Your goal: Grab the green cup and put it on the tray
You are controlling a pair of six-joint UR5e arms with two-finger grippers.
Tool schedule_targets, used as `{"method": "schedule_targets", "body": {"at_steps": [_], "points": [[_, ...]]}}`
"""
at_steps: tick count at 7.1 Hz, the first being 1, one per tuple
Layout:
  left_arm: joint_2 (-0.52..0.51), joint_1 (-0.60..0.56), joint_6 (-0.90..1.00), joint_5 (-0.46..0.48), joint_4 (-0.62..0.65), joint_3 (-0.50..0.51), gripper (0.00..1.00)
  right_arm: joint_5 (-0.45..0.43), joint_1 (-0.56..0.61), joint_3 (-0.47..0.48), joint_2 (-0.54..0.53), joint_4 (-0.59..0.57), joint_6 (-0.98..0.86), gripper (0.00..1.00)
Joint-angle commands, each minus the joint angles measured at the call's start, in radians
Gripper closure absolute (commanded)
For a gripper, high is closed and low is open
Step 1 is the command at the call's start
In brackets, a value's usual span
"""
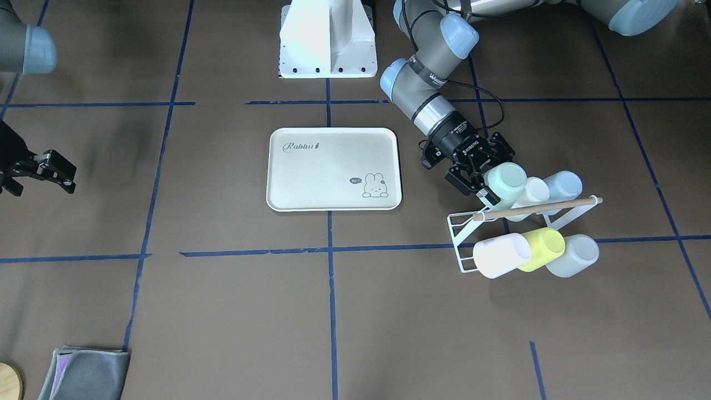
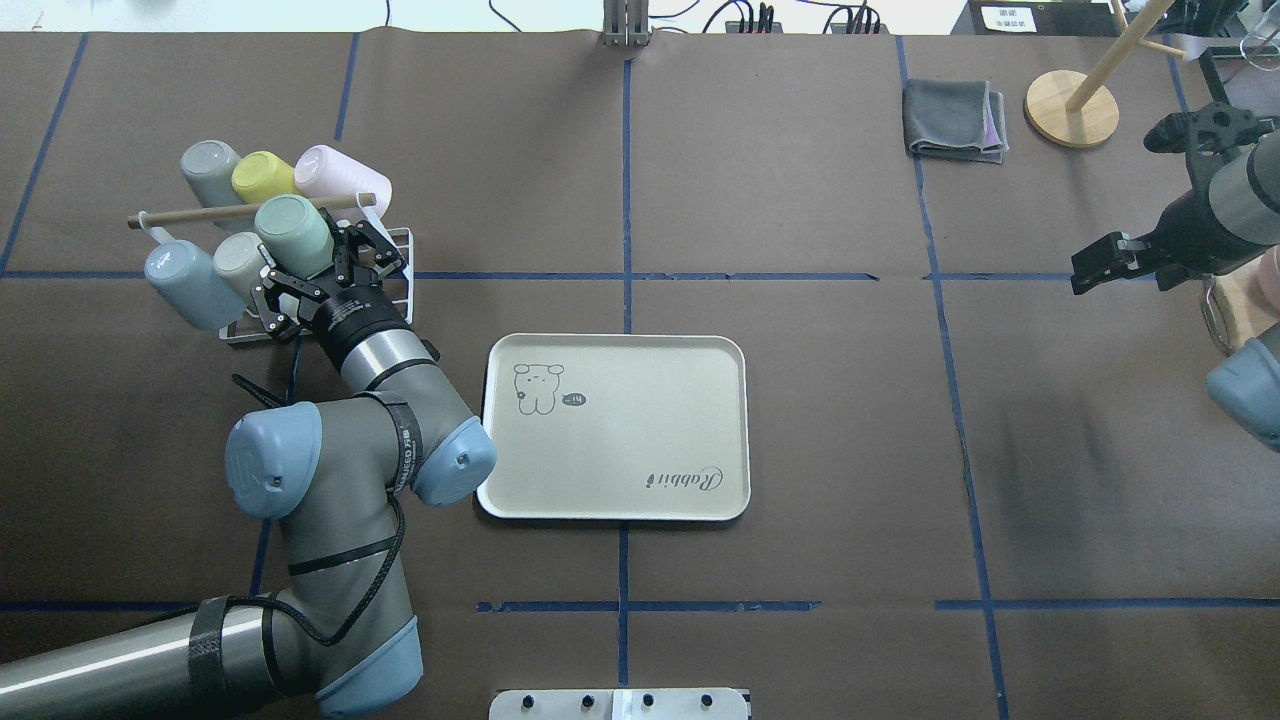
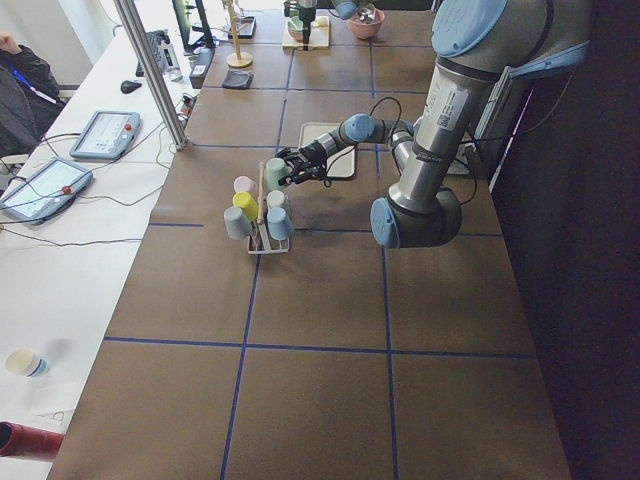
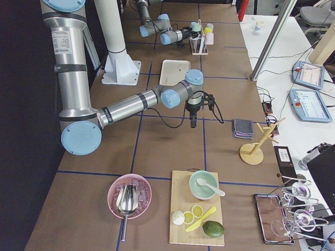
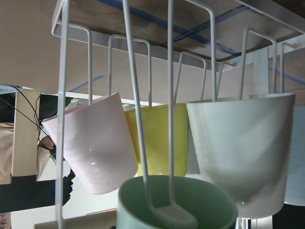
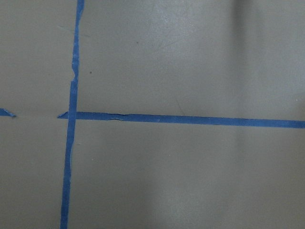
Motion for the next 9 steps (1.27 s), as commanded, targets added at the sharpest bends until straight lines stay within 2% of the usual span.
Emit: {"method": "schedule_targets", "body": {"at_steps": [1, 4, 7, 8, 9], "points": [[0.002, 0.002, 0.000, 0.000, 0.060, -0.069, 0.69, 0.001, 0.001, 0.000, 0.000, 0.000, 0.000, 0.00], [0.008, 0.000, 0.000, -0.002, 0.068, -0.121, 0.68, 0.001, 0.001, 0.000, 0.000, 0.000, 0.000, 0.00], [0.011, -0.020, 0.011, -0.015, 0.067, -0.343, 0.68, 0.001, 0.001, 0.000, 0.002, 0.000, 0.000, 0.00], [0.011, -0.023, 0.000, -0.073, 0.050, -0.405, 0.69, 0.001, 0.001, 0.001, 0.002, 0.000, 0.000, 0.00], [0.008, -0.032, -0.020, -0.165, -0.044, -0.443, 0.70, 0.001, 0.004, 0.001, 0.002, 0.000, 0.000, 0.00]]}}
